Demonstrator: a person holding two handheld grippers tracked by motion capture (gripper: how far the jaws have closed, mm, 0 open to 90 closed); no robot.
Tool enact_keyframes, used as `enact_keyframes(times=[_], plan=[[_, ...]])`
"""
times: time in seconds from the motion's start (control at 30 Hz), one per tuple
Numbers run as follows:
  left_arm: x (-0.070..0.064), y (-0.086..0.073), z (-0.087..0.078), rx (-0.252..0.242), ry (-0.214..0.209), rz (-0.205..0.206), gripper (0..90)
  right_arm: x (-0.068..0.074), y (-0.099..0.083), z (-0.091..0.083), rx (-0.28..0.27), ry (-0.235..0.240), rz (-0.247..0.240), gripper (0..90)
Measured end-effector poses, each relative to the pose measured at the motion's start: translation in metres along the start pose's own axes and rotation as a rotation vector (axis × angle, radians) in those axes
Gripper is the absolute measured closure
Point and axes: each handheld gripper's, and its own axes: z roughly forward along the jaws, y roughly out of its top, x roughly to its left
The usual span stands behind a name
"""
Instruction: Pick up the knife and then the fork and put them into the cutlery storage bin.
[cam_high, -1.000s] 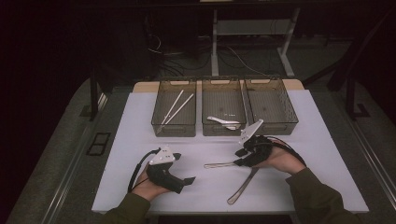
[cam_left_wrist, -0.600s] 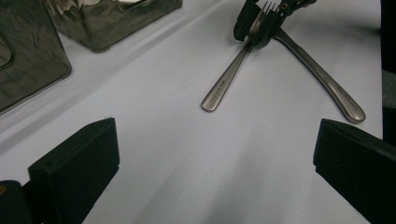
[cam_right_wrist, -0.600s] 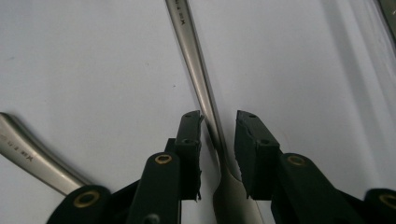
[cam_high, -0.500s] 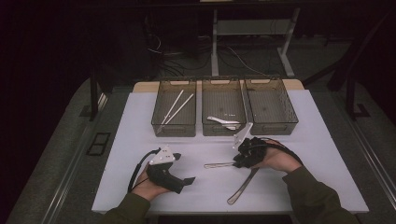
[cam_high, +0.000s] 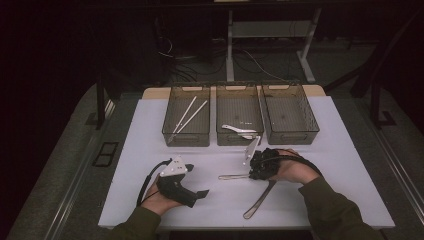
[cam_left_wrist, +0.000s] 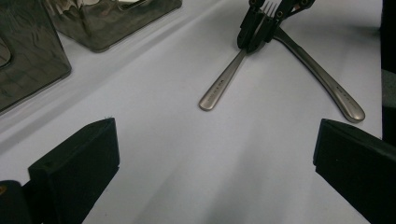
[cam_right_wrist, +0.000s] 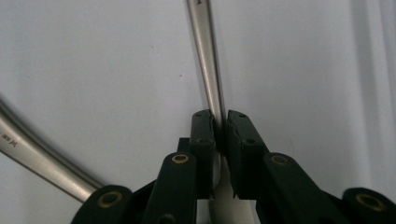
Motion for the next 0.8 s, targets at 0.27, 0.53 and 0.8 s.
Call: enact_keyframes(times=[0.27, 0.53, 0.8], plan=[[0.0, 0.0, 0.0, 0.0, 0.0, 0.0, 0.0, 0.002, 0.007, 0.0, 0.05, -0.009, -0.016, 83.8], [0.0, 0.0, 0.0, -0.002, 0.0, -0.001, 0.0, -0.002, 0.001, -0.001, 0.016, 0.019, 0.035, 84.4], [0.0, 0.0, 0.0, -0.002, -0.001, 0.0, 0.0, -0.006, -0.01, -0.01, -0.069, 0.029, 0.098, 84.4]])
